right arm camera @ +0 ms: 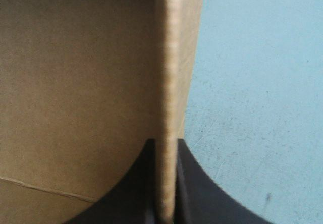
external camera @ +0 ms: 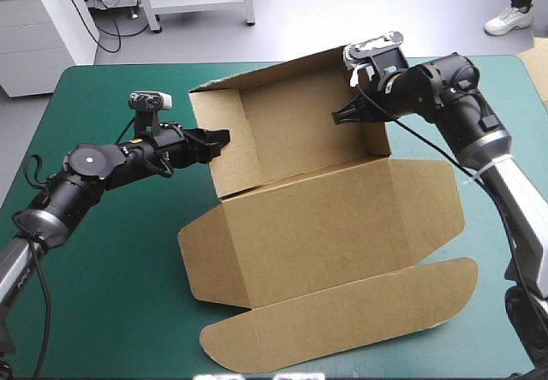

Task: Fold the box

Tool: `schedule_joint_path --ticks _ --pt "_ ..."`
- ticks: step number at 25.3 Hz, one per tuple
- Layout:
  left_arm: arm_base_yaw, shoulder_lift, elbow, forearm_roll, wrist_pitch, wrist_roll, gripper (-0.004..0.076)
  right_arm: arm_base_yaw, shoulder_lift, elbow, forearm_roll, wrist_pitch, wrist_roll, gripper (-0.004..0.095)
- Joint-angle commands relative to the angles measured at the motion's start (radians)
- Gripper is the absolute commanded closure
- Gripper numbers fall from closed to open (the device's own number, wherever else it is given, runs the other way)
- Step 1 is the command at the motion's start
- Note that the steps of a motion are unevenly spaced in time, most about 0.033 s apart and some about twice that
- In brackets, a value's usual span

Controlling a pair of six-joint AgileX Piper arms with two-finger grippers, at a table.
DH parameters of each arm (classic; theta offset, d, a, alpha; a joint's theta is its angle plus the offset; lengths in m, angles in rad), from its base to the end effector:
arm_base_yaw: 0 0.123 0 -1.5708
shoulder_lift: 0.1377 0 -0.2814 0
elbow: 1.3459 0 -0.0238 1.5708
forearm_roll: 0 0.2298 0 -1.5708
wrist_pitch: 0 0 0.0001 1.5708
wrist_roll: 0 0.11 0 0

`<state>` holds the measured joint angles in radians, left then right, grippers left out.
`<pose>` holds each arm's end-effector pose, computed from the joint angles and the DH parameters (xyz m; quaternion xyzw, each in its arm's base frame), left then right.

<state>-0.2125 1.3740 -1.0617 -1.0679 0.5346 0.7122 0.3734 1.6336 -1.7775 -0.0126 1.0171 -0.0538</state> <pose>0.2818 -0.1111 0.3283 0.0842 0.8418 -0.3143 0.4307 0.3281 0.1273 0.3967 -0.1969 0.9028 0.0547 0.3785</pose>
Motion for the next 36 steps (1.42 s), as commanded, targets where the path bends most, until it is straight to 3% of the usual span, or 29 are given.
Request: schedule_joint_path --ticks 1,6,7,9,17,26,30,36 --pt "-0.059 -0.033 -0.035 0.164 -0.067 -0.234 0.0339 0.076 -0.044 -0.030 0.079 -0.066 0.029 0.0923" --pt "-0.065 -0.015 -0.090 0.423 -0.037 -0.444 0.0526 0.117 -0.044 -0.030 0.103 -0.066 0.054 0.0924" --pt "-0.067 0.000 -0.131 0.487 0.004 -0.483 0.0633 0.118 -0.044 -0.030 0.132 -0.064 0.054 0.0924" --pt "-0.078 0.034 -0.203 0.552 0.076 -0.493 0.0733 0.118 -0.044 -0.030 0.121 -0.055 0.084 0.0924" --pt "-0.192 0.283 -0.495 1.039 0.401 -0.850 0.0732 0.100 0.026 -0.030 -0.083 0.096 0.218 0.0924" --pt "-0.200 0.434 -0.531 1.018 0.390 -0.849 0.0732 -0.016 0.255 -0.030 -0.006 0.123 0.148 0.0926" --pt "-0.200 0.503 -0.531 1.004 0.386 -0.744 0.0732 -0.018 0.316 -0.032 -0.034 0.113 0.123 0.0926" --pt "-0.200 0.573 -0.531 0.978 0.376 -0.739 0.0731 -0.018 0.354 -0.034 -0.052 0.072 0.116 0.0926"
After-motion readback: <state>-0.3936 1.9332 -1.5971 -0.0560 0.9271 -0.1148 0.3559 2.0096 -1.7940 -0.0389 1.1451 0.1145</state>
